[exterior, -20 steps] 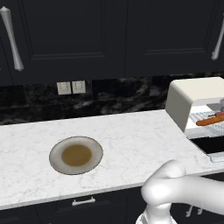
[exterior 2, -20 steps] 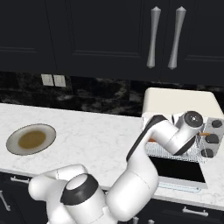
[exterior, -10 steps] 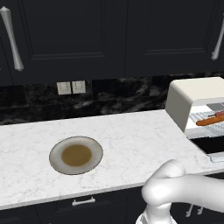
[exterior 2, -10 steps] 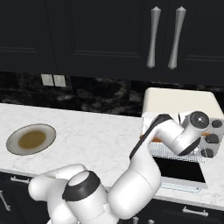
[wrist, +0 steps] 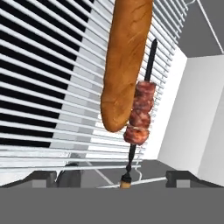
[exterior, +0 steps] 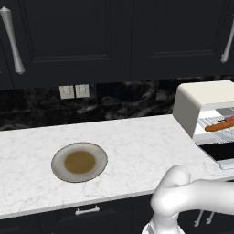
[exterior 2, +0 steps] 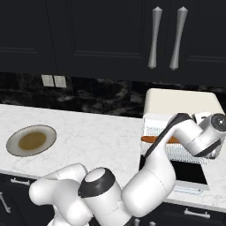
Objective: Pick up the kebab skewer and baguette bread, and place them inside the toaster oven. Close the toaster oven door and start by setting the timer.
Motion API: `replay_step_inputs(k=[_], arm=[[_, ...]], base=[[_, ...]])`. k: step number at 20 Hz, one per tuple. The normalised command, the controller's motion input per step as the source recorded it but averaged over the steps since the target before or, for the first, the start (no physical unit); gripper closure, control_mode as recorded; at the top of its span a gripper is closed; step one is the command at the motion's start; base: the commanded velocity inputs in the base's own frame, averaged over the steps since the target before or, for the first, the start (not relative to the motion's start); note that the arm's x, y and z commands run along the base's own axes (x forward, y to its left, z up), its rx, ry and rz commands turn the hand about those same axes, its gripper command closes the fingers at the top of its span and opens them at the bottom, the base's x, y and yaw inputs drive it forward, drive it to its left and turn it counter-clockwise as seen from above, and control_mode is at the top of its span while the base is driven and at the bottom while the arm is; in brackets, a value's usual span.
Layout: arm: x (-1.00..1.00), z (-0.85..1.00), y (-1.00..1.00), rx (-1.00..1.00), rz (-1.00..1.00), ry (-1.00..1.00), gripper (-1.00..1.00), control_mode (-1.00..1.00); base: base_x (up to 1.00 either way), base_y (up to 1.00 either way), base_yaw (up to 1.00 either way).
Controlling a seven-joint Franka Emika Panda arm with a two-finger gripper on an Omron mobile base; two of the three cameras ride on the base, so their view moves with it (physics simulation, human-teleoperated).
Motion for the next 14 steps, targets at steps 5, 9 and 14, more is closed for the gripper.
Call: replay_step_inputs(k=[5,9,14], arm=[[-0.17,0.00,-0.13,-0.13,0.24,-0.06,-1.00,-1.00],[-0.18,0.00,-0.22,-0.12,0.27,-0.02,-1.00,-1.00],[-0.07,-0.01,-0.04,-0.20,0.33,-0.06,-1.00,-1.00]], base=[[0.00,0.00,0.00],[0.00,0.00,0.00],[0.00,0.00,0.00]])
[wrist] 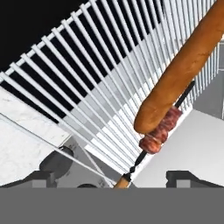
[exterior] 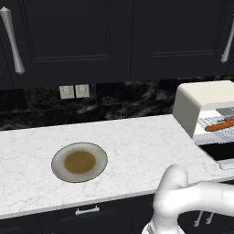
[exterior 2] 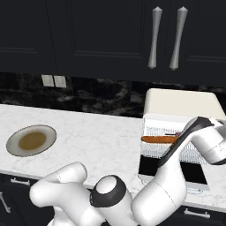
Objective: Pick up the kebab skewer and baguette bread, and place them inside the toaster oven. Close the toaster oven door and start by setting the timer.
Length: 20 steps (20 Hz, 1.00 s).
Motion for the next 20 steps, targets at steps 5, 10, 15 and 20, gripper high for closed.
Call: replay_step_inputs(k=[5,10,15,20], arm=[[-0.11,-0.07,0.10,-0.24,0.42,-0.09,-1.00,-1.00],[-0.46,-0.30,0.35,-0.28,0.42,-0.01,-1.00,-1.00],[-0.36,-0.44,0.70,-0.29,0.25,0.00,-1.00,-1.00],[-0.08,-0.23,0.68,-0.22,0.15,0.01,-1.00,-1.00]], base=[[0.00,0.00,0.00],[0.00,0.00,0.00],[0.00,0.00,0.00],[0.00,0.00,0.00]])
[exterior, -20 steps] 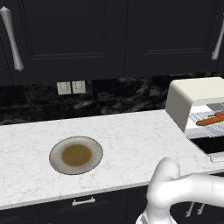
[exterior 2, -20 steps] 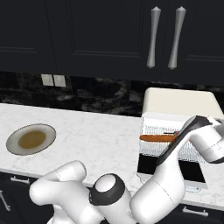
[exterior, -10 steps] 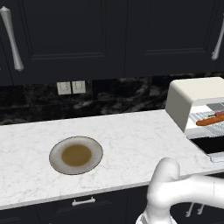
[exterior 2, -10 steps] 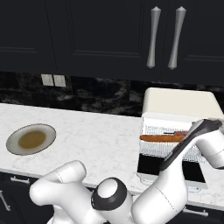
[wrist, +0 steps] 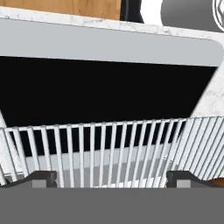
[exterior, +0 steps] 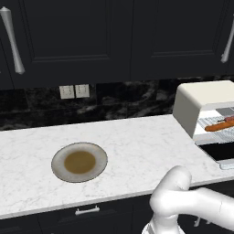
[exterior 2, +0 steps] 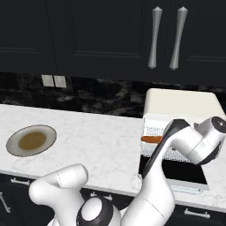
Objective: Pick up the kebab skewer and baguette bread, and place them inside the toaster oven. Close the toaster oven door and start by setting the timer.
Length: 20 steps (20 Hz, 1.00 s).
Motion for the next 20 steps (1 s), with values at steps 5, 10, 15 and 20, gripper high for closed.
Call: replay_step_inputs(k=[5,10,15,20], arm=[[-0.02,-0.10,0.23,-0.06,0.11,0.05,-1.00,-1.00],[0.00,-0.07,-0.14,0.00,0.03,-0.01,-1.00,-1.00],[0.00,-0.18,-0.25,0.00,0.00,-0.02,-1.00,-1.00],[-0.04,-0.20,-0.27,0.00,0.00,0.00,-1.00,-1.00]], base=[[0.00,0.00,0.00],[0.00,0.00,0.00],[0.00,0.00,0.00],[0.00,0.00,0.00]])
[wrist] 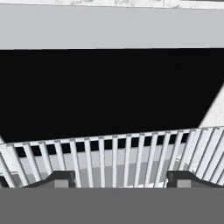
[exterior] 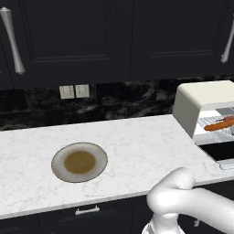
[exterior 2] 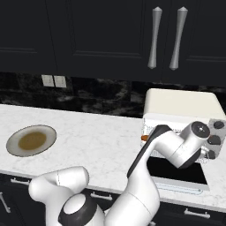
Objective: Pick up the kebab skewer and baguette bread, and place them inside the toaster oven. Close the toaster oven door and start by setting the timer.
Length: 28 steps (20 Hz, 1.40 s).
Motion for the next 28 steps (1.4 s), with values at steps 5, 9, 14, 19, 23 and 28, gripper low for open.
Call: replay_step_inputs(k=[5,9,14,19,23,28], arm=[[-0.11,-0.14,-0.21,0.00,0.00,0.00,-1.00,-1.00],[-0.08,0.00,-0.11,0.00,0.00,-0.01,-1.00,-1.00],[-0.02,0.00,-0.03,0.00,0.00,0.00,-1.00,-1.00],[0.00,0.10,-0.07,0.06,-0.03,0.00,-1.00,-1.00],[-0.08,0.26,-0.20,0.26,-0.19,0.00,-1.00,-1.00],[-0.01,0.19,-0.05,0.36,-0.39,0.00,-1.00,-1.00]], base=[[0.00,0.00,0.00],[0.00,0.00,0.00],[0.00,0.00,0.00],[0.00,0.00,0.00],[0.00,0.00,0.00],[0.00,0.00,0.00]])
